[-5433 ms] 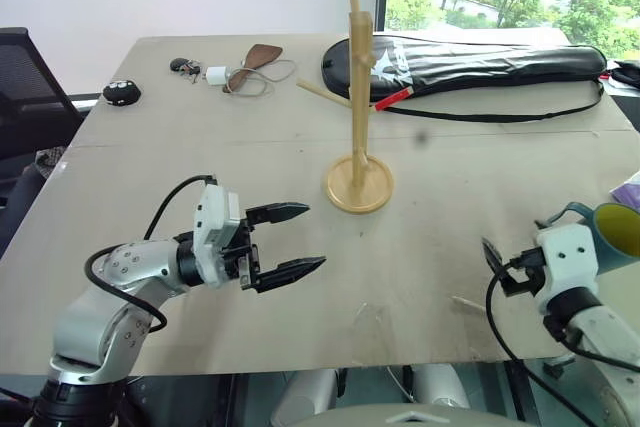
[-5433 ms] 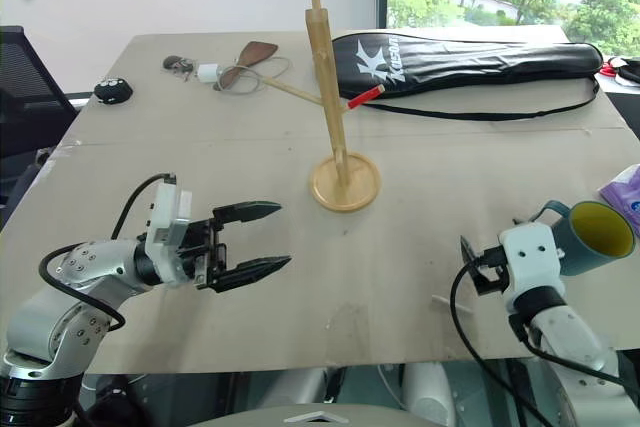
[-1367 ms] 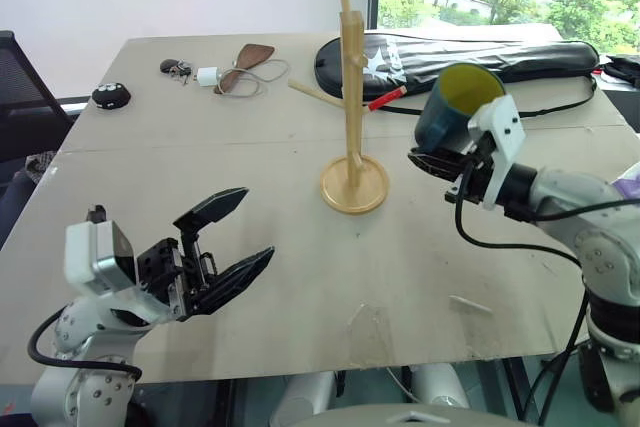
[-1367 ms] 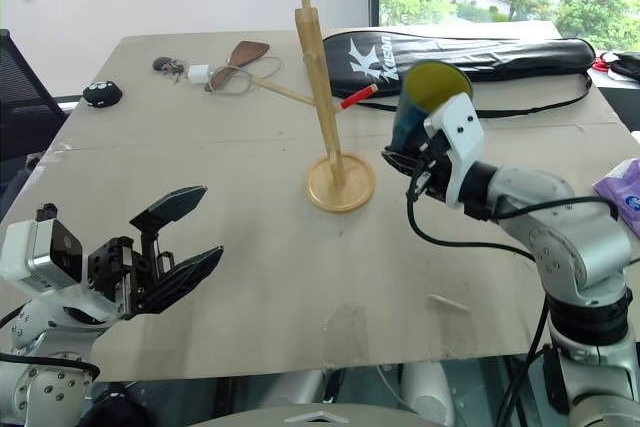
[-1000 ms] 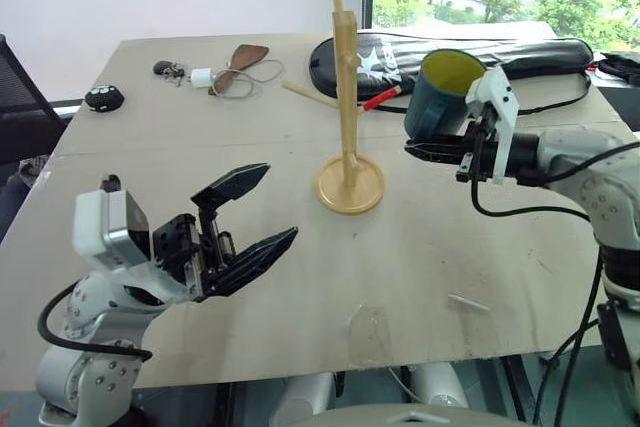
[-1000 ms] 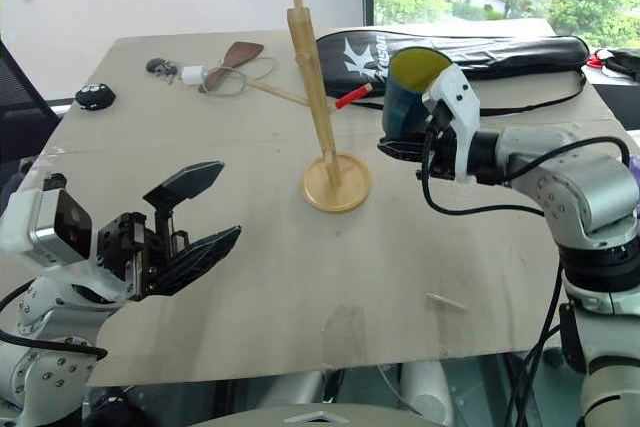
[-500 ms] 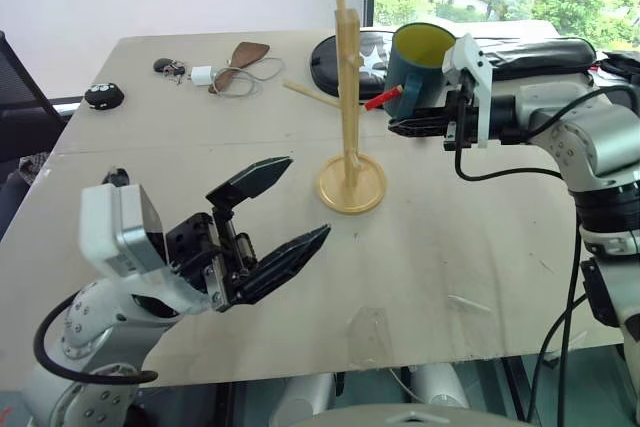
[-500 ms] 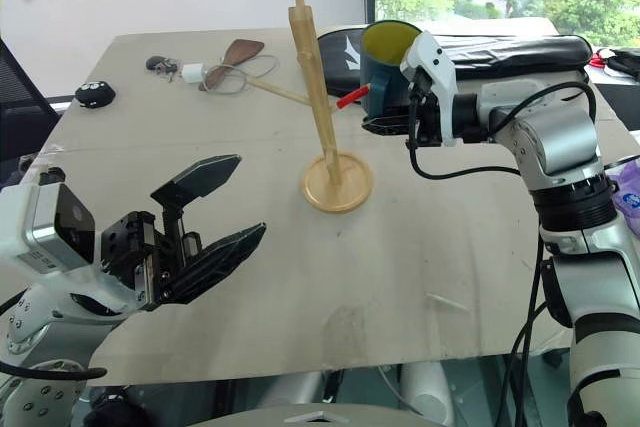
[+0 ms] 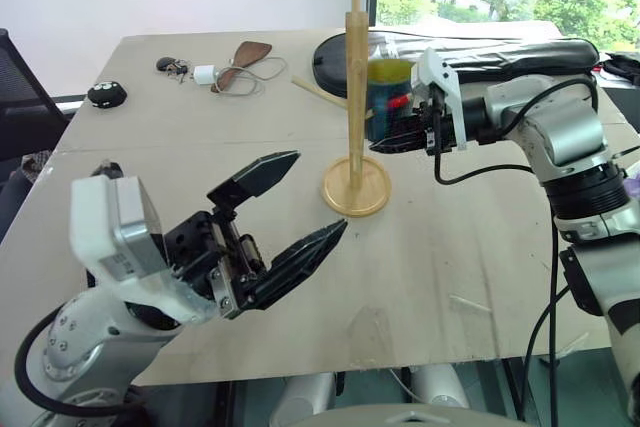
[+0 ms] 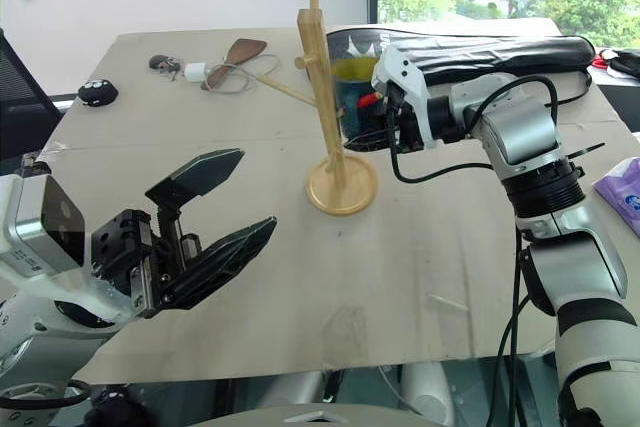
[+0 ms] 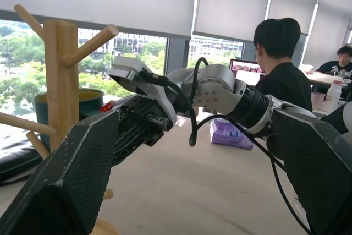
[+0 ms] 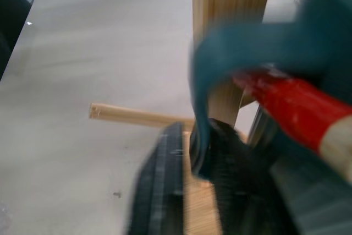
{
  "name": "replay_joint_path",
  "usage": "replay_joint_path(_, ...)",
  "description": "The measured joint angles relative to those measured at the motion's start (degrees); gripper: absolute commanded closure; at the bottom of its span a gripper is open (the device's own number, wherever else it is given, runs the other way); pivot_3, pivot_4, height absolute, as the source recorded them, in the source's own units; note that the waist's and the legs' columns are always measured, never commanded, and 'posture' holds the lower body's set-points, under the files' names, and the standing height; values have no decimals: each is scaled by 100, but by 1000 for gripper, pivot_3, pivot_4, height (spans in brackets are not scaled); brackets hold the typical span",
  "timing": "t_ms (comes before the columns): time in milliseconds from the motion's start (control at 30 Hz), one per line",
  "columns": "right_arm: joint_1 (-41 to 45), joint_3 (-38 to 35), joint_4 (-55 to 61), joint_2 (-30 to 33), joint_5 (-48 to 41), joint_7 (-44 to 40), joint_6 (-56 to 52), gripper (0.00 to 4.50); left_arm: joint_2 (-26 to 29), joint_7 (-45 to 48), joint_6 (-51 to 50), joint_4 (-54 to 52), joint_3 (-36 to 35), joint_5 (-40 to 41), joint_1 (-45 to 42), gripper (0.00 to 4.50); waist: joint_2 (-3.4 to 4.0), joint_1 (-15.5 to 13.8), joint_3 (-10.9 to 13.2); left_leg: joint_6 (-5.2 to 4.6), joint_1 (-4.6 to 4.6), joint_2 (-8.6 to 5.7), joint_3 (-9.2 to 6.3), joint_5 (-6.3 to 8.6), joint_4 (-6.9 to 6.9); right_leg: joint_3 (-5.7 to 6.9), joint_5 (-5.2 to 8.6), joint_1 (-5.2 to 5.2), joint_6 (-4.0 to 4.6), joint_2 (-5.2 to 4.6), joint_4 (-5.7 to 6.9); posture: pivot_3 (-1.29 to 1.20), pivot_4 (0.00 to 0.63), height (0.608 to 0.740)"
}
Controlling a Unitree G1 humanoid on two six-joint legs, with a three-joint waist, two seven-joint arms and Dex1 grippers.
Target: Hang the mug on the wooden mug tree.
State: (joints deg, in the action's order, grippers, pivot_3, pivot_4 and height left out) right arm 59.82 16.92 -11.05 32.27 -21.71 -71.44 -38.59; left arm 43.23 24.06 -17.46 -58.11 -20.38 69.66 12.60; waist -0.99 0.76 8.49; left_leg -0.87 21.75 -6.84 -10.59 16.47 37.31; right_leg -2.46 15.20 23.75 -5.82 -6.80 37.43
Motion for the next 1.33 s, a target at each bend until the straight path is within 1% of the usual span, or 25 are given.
replay_joint_path(100, -276, -228, 389, 167, -13, 120, 1, 854, 97, -114, -42, 30, -66, 157, -58, 0, 0, -20, 0, 0, 1, 0, 0, 0, 0, 2, 0, 0, 0, -1, -1, 0, 150, 740)
replay_joint_path(200, -635, -571, 891, 384, -127, 313, -107, 854, 152, -158, -95, 87, -91, 223, -96, 0, 0, -31, 0, 0, 3, 0, 0, 0, 1, 2, 0, 0, 0, -1, 0, 0, 150, 740)
replay_joint_path(300, -1054, -1092, 1527, 598, -336, 600, -287, 854, 188, -237, -204, 184, -87, 221, -78, 0, 0, -28, 0, 0, 1, 0, 2, 0, 0, 0, 0, 0, 0, 0, 0, 0, 150, 740)
replay_joint_path(400, -1492, -1601, 2205, 731, -612, 960, -527, 854, 105, -57, -318, 741, 220, -123, -311, 0, 3, -20, -1, 0, -3, 0, 7, 0, 0, -4, 0, 0, 0, 2, 9, 0, 150, 740)
replay_joint_path(467, -1679, -1769, 2504, 758, -770, 1147, -679, 854, -23, 178, -324, 1175, 437, -413, -470, 0, 2, -11, -1, 0, -3, 1, 8, 0, 3, -5, -1, 0, 1, 3, 11, 0, 150, 740)
replay_joint_path(600, -2028, -2054, 2916, 842, -938, 1449, -897, 854, -134, 681, -281, 1684, 537, -772, -438, 0, 1, -9, -1, -1, 1, 1, 6, 0, 1, -4, -1, 2, 1, 1, 4, 0, 150, 740)
replay_joint_path(667, -2808, -2513, 3310, 1073, -998, 1637, -915, 854, -280, 1444, -15, 1937, 391, -1003, 121, 0, 0, -24, -1, -1, 9, 1, 3, 0, -6, 4, -1, 2, 1, -2, -19, 0, 150, 740)
replay_joint_path(733, -3339, -2747, 3492, 1166, -1005, 1716, -775, 854, -364, 1783, 78, 1994, 229, -1097, 396, 0, 1, -31, -1, -1, 11, 1, 2, 0, -6, 7, -2, 1, 0, -4, -24, 0, 150, 740)
replay_joint_path(833, -3769, -3068, 3739, 1198, -1105, 1804, -681, 854, -354, 2051, 94, 1871, 51, -1137, 644, 0, 2, -28, -1, -2, 6, 2, 3, 0, -3, 6, -11, -3, -4, -4, -20, 0, 150, 740)
replay_joint_path(933, -4565, -3432, 4097, 1272, -1099, 1802, -321, 854, -320, 2120, 22, 1654, -189, -1111, 1003, 0, 0, -62, -2, -2, -1, 2, 1, 1, 1, 8, -12, -16, -5, -2, -21, 0, 150, 740)
replay_joint_path(1000, -5205, -3661, 4245, 1253, -1102, 1826, -219, 854, -319, 2096, -38, 1568, -449, -1064, 1277, 0, 0, -91, -1, -3, -1, 2, 2, 1, 2, 6, -12, -17, -6, -2, -22, 0, 150, 740)
replay_joint_path(1033, -5393, -3737, 4260, 1232, -1105, 1838, -208, 854, -323, 2058, -64, 1555, -541, -1049, 1360, 0, 0, -102, -2, -3, -2, 2, 3, 1, 3, 5, -12, -18, -6, -1, -22, 0, 150, 740)
replay_joint_path(1133, -6306, -4232, 4480, 1047, -1136, 2001, -108, 854, -300, 1682, -239, 1466, -841, -1203, 1597, 0, 0, -160, -2, -3, -3, 2, 3, 1, 2, 6, -13, -19, -7, 0, -22, 0, 150, 740)
replay_joint_path(1233, -7188, -4539, 4665, 782, -1123, 2068, 105, 854, -300, 1559, -332, 1489, -1014, -1438, 1790, 0, -1, -184, -3, -4, -4, 2, 5, 1, 3, 4, -13, -22, -8, 0, -23, 0, 150, 740)
replay_joint_path(1333, -7525, -4742, 4726, 599, -1108, 2232, 291, 854, -329, 1629, -348, 1660, -1027, -1651, 1824, 0, 4, -158, -4, -4, -15, 3, 13, 2, 3, -3, -16, -29, -9, 3, -22, 0, 150, 740)
